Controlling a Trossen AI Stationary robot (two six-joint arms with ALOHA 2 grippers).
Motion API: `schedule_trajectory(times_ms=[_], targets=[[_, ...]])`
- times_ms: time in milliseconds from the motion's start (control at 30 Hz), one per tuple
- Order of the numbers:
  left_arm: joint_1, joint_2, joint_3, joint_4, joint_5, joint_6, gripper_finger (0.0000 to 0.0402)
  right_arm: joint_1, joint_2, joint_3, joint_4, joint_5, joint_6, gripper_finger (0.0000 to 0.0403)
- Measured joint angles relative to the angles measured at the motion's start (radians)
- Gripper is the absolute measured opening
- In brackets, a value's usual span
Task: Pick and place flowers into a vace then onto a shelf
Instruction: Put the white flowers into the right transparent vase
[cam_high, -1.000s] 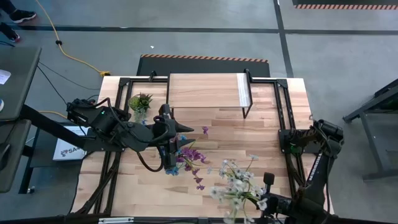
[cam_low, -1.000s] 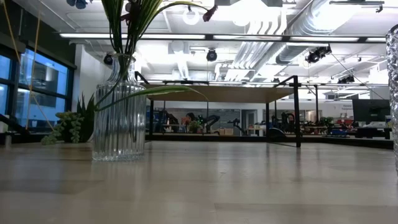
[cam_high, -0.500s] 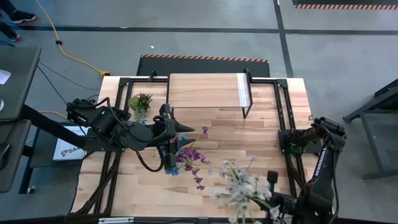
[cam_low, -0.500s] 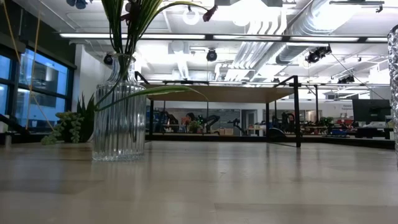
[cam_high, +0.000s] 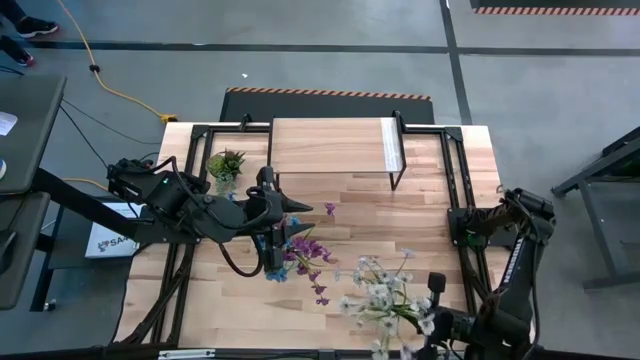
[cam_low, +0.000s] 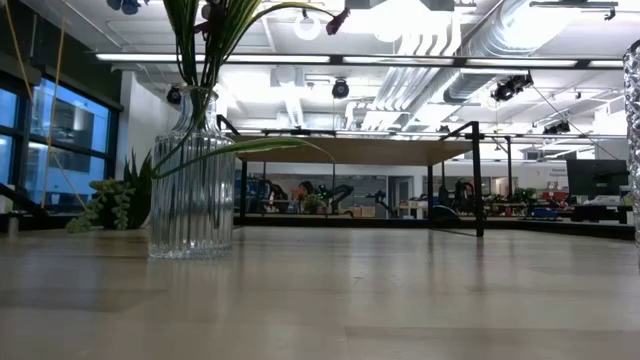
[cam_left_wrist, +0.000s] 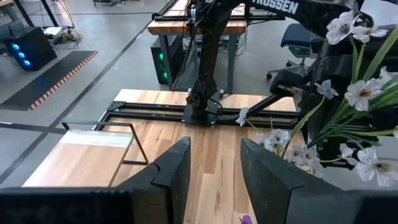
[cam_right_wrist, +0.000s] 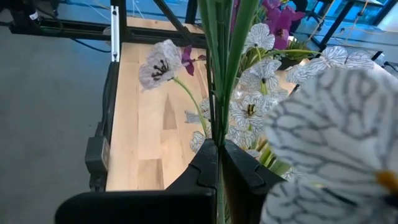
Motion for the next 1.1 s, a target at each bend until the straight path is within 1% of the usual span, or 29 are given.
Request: schedule_trajectory(times_ms=[100,300,400,1100], targets=[[0.000,0.000,0.000,0.000,0.000,0.000,0.0175,-0.001,0.001,-0.001,0.001,0.000,0.001,0.0000],[0.000,0.000,0.000,0.000,0.000,0.004,0.0175,-0.013,0.006,-0.061,0.056,-0.013,0.011,0.0000],[0.000,0.000,0.000,0.000,0.000,0.004,0.0175,-0.014,0.003,-0.062,0.059,0.000,0.004,0.0000],[0.000,0.000,0.000,0.000,0.000,0.004,0.0175,-0.027,0.026,-0.065,0.030,-0.017,0.028,0.0000]])
